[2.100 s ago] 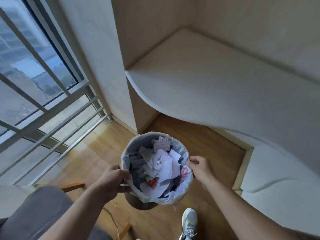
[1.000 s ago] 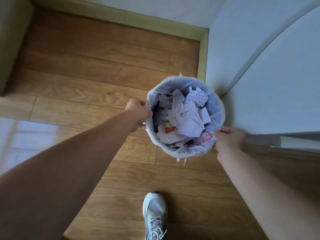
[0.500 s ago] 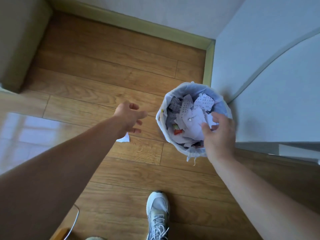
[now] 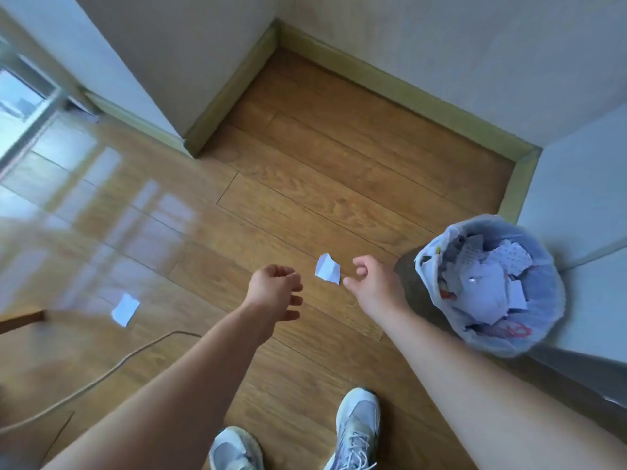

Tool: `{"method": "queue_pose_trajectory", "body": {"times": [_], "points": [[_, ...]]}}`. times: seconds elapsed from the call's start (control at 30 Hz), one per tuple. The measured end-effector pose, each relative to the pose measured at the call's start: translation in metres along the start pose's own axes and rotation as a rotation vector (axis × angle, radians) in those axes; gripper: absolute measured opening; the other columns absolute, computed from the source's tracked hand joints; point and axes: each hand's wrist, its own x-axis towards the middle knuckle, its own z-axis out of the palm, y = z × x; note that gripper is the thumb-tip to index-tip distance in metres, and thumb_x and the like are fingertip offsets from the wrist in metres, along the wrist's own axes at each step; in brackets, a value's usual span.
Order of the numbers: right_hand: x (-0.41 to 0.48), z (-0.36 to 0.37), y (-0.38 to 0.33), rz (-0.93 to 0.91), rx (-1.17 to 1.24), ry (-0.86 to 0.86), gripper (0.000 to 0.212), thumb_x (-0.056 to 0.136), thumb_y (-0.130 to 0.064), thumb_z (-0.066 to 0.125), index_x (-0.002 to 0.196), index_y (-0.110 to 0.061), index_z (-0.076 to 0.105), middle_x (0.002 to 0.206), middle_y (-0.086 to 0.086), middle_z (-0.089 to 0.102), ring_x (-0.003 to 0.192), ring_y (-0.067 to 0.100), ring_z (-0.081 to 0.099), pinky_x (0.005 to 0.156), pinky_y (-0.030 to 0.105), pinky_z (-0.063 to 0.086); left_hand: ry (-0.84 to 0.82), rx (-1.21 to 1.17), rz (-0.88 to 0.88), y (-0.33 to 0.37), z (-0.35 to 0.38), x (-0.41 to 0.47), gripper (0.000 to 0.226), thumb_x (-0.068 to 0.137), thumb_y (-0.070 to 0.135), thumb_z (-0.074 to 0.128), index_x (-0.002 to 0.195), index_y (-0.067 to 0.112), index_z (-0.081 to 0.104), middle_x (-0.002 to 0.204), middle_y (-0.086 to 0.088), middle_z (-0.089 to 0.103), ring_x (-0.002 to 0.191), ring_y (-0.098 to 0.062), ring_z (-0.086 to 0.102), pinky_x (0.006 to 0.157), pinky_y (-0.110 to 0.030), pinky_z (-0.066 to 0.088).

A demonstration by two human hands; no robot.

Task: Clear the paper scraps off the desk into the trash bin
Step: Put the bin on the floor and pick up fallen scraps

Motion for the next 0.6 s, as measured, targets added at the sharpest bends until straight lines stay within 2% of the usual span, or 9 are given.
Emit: {"method": "queue_pose_trajectory", "body": {"times": [0.1,0.2,0.33,0.4,0.47,0.6], "points": [[0.039,0.050,0.029,0.036,-0.117,-0.105,0.042,0.087,-0.025,0.065,0.126,-0.017,0.054,0.125,0.004,0.059,0.115,0.024,0.056,0.092,0.038,0.047,0.013,0.129,0.043,-0.028,-0.001,0.054,0.020,0.090,0.011,0.056,0.110,0.012,0.060,0.094,-0.008,0.065,0.076,-0.023,0.061,0.073,-0.042,0.059],[0.089,0.096,0.062,0.002,-0.213,-0.111,0.048,0.086,-0.025,0.066,0.130,-0.018,0.051,0.128,0.007,0.053,0.121,0.028,0.051,0.097,0.042,0.045,0.007,0.223,0.093,-0.047,0.015,0.122,0.032,0.089,0.009,0.053,0.119,0.013,0.061,0.094,-0.006,0.065,0.081,-0.023,0.063,0.077,-0.041,0.059],[0.161,0.142,0.090,-0.077,-0.249,-0.080,0.046,0.083,-0.022,0.064,0.128,-0.021,0.050,0.123,0.007,0.048,0.113,0.033,0.053,0.093,0.045,0.047,0.009,0.224,0.136,-0.057,0.035,0.206,0.035,0.089,0.006,0.054,0.123,0.011,0.061,0.094,-0.008,0.065,0.084,-0.024,0.062,0.081,-0.044,0.058],[0.187,0.160,0.097,-0.158,-0.321,-0.068,0.052,0.082,-0.024,0.064,0.131,-0.028,0.047,0.124,0.002,0.042,0.110,0.030,0.051,0.091,0.044,0.048,0.080,0.267,0.192,-0.059,0.030,0.239,0.036,0.086,0.007,0.056,0.121,0.011,0.063,0.098,-0.009,0.066,0.083,-0.023,0.062,0.074,-0.042,0.056],[0.203,0.174,0.098,-0.237,-0.430,-0.030,0.055,0.082,-0.027,0.066,0.132,-0.033,0.045,0.124,0.001,0.039,0.107,0.029,0.048,0.089,0.040,0.046,0.209,0.383,0.267,-0.057,0.006,0.265,0.037,0.084,0.008,0.057,0.119,0.013,0.066,0.105,-0.007,0.069,0.090,-0.024,0.064,0.073,-0.032,0.052],[0.215,0.182,0.100,-0.325,-0.403,-0.055,0.035,0.078,-0.018,0.067,0.103,-0.034,0.050,0.103,0.002,0.041,0.088,0.034,0.059,0.075,0.038,0.049,0.473,0.577,0.263,-0.046,-0.074,0.273,0.041,0.084,0.010,0.055,0.123,0.018,0.066,0.120,-0.006,0.067,0.112,-0.027,0.062,0.084,-0.030,0.050]]}}
